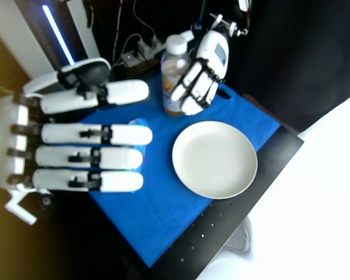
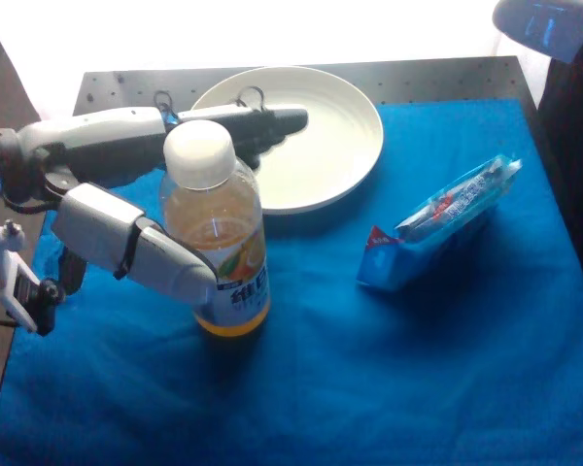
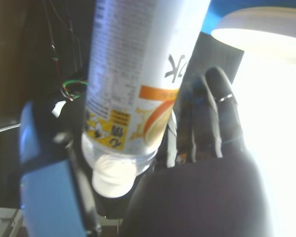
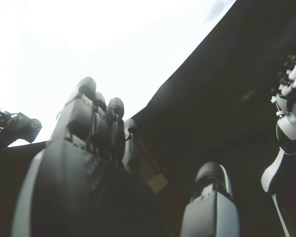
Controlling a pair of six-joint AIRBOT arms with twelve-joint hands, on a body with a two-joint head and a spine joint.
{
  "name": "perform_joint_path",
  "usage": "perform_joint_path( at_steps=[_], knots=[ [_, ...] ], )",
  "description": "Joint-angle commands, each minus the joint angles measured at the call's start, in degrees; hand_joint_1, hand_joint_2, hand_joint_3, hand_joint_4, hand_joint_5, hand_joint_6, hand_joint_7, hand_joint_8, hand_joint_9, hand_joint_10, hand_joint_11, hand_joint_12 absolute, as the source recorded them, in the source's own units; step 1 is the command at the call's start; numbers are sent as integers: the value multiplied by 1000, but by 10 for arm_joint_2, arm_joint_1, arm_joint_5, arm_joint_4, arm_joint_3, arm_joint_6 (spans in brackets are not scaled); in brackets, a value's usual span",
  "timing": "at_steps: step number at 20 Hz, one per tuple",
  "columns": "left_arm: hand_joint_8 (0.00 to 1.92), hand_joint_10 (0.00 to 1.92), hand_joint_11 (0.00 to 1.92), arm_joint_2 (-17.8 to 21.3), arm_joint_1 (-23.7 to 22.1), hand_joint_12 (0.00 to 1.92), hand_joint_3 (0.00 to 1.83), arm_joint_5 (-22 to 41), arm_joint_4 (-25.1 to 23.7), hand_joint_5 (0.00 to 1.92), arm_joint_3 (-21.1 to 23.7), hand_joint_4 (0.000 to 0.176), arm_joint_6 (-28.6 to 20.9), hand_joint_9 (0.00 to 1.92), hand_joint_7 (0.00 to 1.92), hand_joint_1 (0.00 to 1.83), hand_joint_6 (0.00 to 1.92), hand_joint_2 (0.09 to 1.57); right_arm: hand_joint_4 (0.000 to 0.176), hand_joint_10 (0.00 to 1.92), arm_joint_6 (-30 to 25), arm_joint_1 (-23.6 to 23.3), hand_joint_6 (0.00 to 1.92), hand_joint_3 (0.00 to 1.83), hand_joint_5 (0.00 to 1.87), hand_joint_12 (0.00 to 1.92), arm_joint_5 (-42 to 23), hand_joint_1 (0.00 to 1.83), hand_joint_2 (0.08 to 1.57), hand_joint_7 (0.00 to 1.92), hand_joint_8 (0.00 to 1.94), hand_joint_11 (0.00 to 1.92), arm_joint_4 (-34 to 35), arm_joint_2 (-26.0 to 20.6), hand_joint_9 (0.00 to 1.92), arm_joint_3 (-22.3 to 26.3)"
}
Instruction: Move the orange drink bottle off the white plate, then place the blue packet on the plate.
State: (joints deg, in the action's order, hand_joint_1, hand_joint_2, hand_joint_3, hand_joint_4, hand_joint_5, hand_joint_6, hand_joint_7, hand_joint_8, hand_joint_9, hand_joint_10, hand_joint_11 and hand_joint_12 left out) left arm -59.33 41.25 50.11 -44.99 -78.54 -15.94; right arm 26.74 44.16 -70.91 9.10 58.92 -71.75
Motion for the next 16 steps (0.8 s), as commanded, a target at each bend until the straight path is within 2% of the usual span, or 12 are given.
perform_joint_path(
  at_steps=[1,2,3,6,7,8,9,10,11,13,14,16],
  knots=[
    [0,0,0,4,-3,5,7,49,39,0,1,176,2,0,0,610,0,718,167,1,-6,-7,0,0,154,131,-68,456,833,205,0,124,4,0,127,1],
    [0,0,0,7,-2,0,4,48,46,0,1,176,10,0,0,584,0,712,174,0,-6,-7,0,0,146,122,-68,485,827,160,0,92,1,0,76,1],
    [0,0,0,13,1,0,0,47,61,0,2,153,25,0,0,618,0,697,176,0,-7,-7,0,0,134,124,-67,513,824,134,0,91,-3,0,44,2],
    [0,0,0,36,26,0,0,53,109,0,14,176,58,0,0,505,0,588,176,15,-11,-16,0,4,30,124,-34,557,856,65,0,73,-62,-3,82,4],
    [0,0,0,42,36,0,0,56,122,0,19,176,68,0,0,490,0,578,176,8,-12,-24,0,0,16,191,-23,540,883,48,0,161,-78,-4,131,4],
    [0,0,0,48,41,0,0,56,131,0,23,176,78,0,0,514,0,581,166,1,-13,-42,0,4,34,353,3,572,880,9,0,235,-108,-11,155,4],
    [0,0,0,52,45,0,0,55,137,0,26,176,84,0,0,576,0,593,174,1,-16,-54,5,5,72,569,28,661,831,55,7,215,-131,-15,176,4],
    [0,0,0,59,53,0,0,55,146,0,30,176,89,0,0,610,0,593,170,1,-33,-78,2,1,104,741,64,668,803,116,5,101,-175,-18,175,-1],
    [0,0,0,62,55,0,0,54,149,0,31,176,91,0,0,600,0,598,147,0,-47,-92,3,11,120,611,82,688,855,190,14,19,-200,-17,170,-5],
    [0,0,0,83,76,0,2,57,178,0,44,176,113,0,0,569,0,610,118,1,-91,-137,3,5,101,521,145,684,872,206,6,0,-287,-10,146,-20],
    [0,0,0,92,87,0,0,64,198,0,51,176,127,0,0,568,0,598,127,7,-95,-157,5,0,102,507,181,659,827,214,8,0,-327,-10,160,-21],
    [0,0,0,102,96,0,0,71,221,0,55,176,144,0,0,614,0,590,123,1,-125,-178,0,0,91,694,219,617,809,249,1,17,-389,-10,223,-23]
  ],
)
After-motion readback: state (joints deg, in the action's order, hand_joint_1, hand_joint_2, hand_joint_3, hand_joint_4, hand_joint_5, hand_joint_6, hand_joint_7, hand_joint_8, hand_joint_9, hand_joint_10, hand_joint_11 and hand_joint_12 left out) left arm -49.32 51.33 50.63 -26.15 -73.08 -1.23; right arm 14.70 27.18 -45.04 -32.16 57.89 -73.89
